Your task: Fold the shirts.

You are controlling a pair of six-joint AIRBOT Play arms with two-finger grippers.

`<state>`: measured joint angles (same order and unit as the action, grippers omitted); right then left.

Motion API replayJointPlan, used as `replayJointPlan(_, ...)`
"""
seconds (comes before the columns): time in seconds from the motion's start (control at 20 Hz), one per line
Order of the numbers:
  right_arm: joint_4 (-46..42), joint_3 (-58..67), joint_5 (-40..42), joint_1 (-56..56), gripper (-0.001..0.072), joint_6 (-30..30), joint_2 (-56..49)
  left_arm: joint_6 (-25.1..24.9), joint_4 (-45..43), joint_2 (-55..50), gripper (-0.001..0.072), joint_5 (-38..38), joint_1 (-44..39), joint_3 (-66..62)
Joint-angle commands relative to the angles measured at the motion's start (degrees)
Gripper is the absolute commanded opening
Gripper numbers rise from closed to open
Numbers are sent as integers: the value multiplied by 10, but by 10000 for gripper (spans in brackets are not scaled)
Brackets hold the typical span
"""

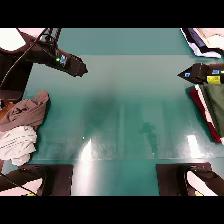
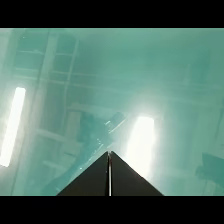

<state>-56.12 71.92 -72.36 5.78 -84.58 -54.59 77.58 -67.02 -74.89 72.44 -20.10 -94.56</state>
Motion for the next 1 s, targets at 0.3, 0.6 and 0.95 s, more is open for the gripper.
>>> replayJointPlan(0.3, 0, 0, 4, -1, 19, 0, 0, 0, 0, 0, 29, 0, 0, 0)
replayJointPlan(0.6, 0, 0, -6, -1, 19, 0, 0, 0, 0, 0, 29, -45, 0, 0)
replayJointPlan(0.95, -11, 0, -8, -1, 19, 0, 0, 36, -149, 52, 29, 129, 74, 29)
